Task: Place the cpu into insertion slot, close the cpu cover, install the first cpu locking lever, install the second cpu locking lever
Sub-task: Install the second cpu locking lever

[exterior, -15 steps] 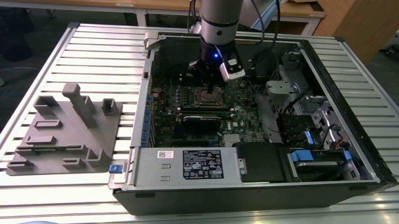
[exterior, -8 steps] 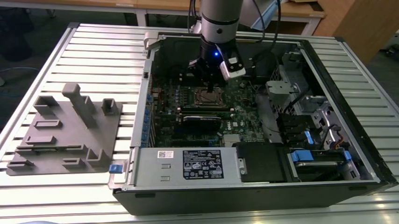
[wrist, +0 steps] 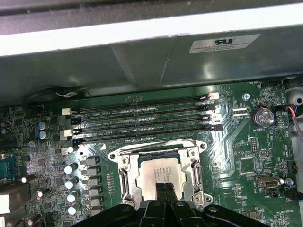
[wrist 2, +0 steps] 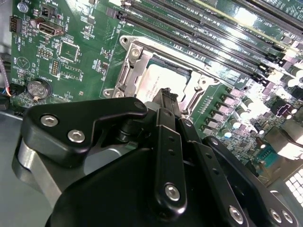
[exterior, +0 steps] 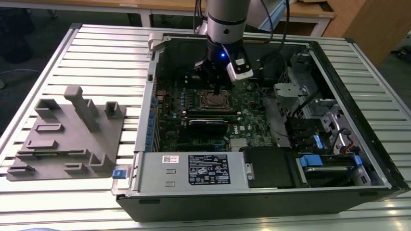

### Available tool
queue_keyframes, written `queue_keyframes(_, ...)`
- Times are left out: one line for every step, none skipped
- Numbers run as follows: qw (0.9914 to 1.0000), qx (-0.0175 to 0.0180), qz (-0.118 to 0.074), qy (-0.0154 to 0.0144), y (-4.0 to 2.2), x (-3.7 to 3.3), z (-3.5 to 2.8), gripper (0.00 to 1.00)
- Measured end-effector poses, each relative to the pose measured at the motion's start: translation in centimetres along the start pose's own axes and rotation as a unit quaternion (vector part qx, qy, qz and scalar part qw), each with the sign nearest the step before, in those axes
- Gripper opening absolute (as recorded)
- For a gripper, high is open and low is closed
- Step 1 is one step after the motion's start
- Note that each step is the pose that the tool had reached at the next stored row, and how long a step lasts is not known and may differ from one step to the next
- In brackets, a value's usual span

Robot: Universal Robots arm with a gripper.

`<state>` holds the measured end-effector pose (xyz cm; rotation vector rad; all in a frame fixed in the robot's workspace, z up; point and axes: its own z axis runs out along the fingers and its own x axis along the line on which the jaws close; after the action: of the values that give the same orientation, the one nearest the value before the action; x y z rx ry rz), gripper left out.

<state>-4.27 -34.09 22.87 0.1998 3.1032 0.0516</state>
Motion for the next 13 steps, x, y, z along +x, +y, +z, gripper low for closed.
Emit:
queue_keyframes(1.0, 0.0, 0.0, 0.0, 0.0, 0.0, 0.0, 0.11)
queue_keyframes(1.0, -0.0001, 0.0, 0.0, 0.0, 0.0, 0.0, 0.11)
queue_keyframes(1.0, 0.0001, 0.0, 0.0, 0.0, 0.0, -0.02, 0.11)
queue_keyframes(1.0, 0.0, 0.0, 0.0, 0.0, 0.0, -0.02, 0.11)
queue_keyframes(1.0, 0.0001, 0.0, 0.0, 0.0, 0.0, -0.02, 0.11)
queue_keyframes(1.0, 0.0002, 0.0, 0.0001, 0.0, 0.0, -0.06, 0.11)
queue_keyframes(1.0, 0.0003, 0.0, 0.0002, -0.01, 0.0, -0.11, 0.11)
queue_keyframes(1.0, 0.0001, 0.0, 0.0001, 0.0, 0.0, -0.12, 0.11)
queue_keyframes(1.0, 0.0001, 0.0, 0.0, 0.0, 0.0, -0.12, 0.11)
queue_keyframes(1.0, 0.0, 0.0, 0.0, 0.0, 0.0, -0.11, 0.11)
queue_keyframes(1.0, 0.0001, 0.0, 0.0, 0.0, 0.0, -0.13, 0.11)
queue_keyframes(1.0, 0.0001, 0.0, 0.0, 0.0, 0.0, -0.15, 0.11)
queue_keyframes(1.0, 0.0001, 0.0, 0.0, 0.0, 0.0, -0.15, 0.11)
